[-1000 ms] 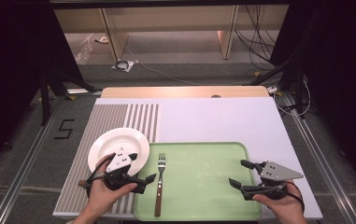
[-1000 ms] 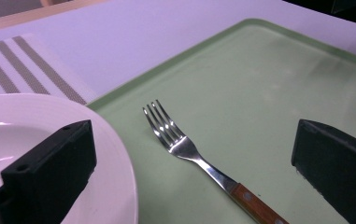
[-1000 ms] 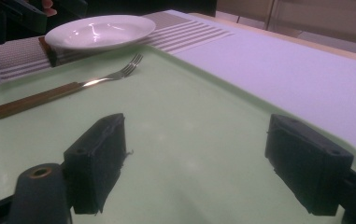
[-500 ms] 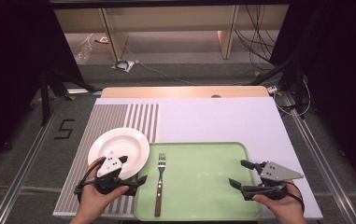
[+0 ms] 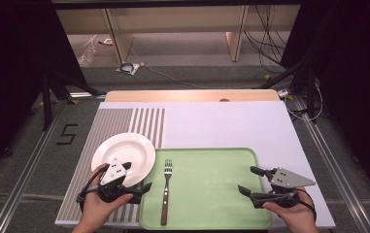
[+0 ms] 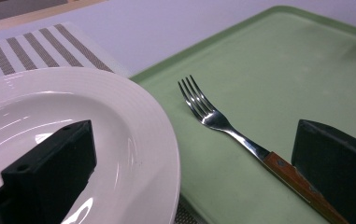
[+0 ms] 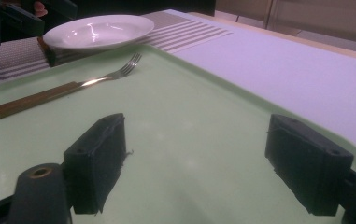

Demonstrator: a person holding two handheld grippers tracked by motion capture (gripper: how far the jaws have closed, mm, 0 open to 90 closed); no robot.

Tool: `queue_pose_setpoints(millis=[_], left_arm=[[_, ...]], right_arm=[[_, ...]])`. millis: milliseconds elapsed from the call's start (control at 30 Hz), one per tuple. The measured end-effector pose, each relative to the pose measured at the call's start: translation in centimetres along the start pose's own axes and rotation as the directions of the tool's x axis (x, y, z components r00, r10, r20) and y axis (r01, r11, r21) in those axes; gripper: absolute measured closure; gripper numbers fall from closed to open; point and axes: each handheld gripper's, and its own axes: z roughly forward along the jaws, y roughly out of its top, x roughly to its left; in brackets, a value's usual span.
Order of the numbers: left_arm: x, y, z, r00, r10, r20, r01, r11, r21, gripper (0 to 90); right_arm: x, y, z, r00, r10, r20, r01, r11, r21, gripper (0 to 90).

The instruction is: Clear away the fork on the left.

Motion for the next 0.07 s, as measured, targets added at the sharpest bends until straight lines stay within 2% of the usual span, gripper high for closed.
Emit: queue_pose_setpoints(millis=[67], left_arm=[[0.04,0.02,0.01,1.0,0.0,-0.002,0.0,1.0,0.001,0.0]], right_arm=[[-0.02,0.0,-0.02,1.0,0.0,0.001,0.0,1.0,0.001,21.4]])
